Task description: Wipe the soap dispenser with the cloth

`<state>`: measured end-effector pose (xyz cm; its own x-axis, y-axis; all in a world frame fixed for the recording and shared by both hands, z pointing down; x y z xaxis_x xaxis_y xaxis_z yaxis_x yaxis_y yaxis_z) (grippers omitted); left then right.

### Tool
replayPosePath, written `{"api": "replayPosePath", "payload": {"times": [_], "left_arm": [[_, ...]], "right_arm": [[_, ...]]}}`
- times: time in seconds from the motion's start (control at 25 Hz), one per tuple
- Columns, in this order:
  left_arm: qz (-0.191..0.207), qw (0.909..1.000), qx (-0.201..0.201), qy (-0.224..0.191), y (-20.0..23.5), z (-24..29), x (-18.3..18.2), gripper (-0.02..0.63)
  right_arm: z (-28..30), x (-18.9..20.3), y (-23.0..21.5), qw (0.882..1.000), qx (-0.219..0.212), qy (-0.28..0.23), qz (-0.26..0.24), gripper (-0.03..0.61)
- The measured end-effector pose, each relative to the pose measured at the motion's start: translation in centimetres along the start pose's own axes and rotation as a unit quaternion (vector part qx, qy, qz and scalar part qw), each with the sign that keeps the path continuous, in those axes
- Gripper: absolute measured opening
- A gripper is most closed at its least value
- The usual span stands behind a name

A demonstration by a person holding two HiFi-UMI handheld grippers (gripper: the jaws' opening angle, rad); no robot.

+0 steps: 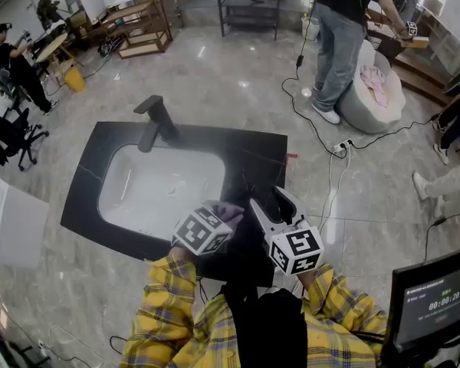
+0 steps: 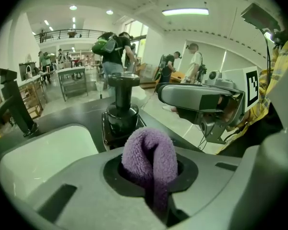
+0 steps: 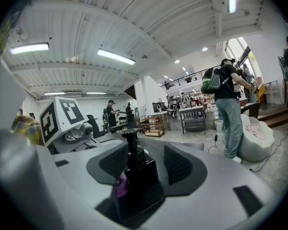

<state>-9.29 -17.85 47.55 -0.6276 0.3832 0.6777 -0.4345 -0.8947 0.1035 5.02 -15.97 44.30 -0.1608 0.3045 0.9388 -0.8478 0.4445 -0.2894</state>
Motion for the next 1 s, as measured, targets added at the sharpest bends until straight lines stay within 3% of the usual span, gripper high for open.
{"api": "replayPosePath", "payload": {"times": [0.24, 0.44, 0.8, 1.0], "left_arm": [[0.019, 0.9988, 0.024, 0.038, -0.1, 0.5, -0.4, 0.043], [0.032, 0.9989, 0.012, 0.031, -0.3, 0.4, -0.3, 0.043], [0.008, 0.9952, -0.063, -0.075, -1.6, -2.5, 0.1, 0.043], [-0.057, 0.9810, -0.085, -0.164, -2.2, -4.9, 0.6, 0.043]], "right_arm": [[-0.2, -0.1, 0.3, 1.000, -0.006, 0.001, -0.005, 0.225], [0.1, 0.1, 0.4, 0.999, -0.029, 0.010, -0.013, 0.225], [1.6, -1.0, -0.2, 0.986, -0.144, 0.046, -0.070, 0.225], [2.5, -0.9, -0.3, 0.967, -0.195, 0.095, -0.130, 0.225]]}}
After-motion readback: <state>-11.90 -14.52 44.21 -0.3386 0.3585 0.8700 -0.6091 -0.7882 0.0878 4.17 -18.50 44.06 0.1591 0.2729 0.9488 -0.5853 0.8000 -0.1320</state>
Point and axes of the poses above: the fingertips, and each gripper's own axes: z forward along the fingers, y to its left, x out of its underside, the point moved 8 cm from there along -z, backward along the fingers, and after that the axes turned 6 degrees about z, right-handed, at the moved point
